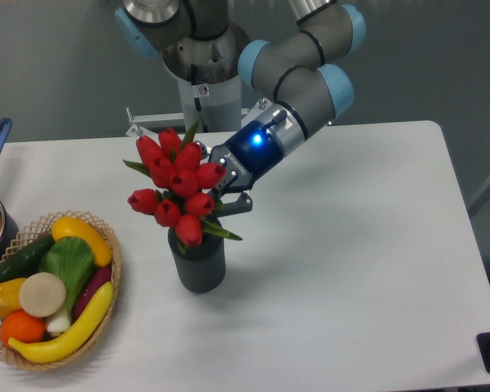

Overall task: Insert the flowers into the vase
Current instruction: 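Push the tulip bunch further down into the vase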

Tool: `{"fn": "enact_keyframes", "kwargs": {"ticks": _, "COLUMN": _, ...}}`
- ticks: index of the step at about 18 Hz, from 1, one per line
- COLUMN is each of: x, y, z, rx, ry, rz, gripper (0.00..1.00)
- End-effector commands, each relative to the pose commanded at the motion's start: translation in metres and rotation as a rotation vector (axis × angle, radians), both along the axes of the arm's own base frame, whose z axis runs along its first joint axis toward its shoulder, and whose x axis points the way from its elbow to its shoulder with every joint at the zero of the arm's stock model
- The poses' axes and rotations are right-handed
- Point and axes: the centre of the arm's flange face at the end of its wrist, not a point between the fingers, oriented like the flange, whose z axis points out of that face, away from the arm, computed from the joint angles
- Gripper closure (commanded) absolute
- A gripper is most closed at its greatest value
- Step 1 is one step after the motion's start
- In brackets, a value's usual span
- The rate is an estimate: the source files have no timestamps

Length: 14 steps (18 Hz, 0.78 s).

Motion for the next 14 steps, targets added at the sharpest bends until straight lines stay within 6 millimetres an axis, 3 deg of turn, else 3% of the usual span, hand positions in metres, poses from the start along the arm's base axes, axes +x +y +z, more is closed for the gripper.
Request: {"fn": "enact_keyframes", "kwargs": {"ticks": 14, "x": -0.005, "y": -0.003, "z": -0.027, "rx": -0.092, "ry": 0.003, "rz": 0.019, "gripper": 0.81}}
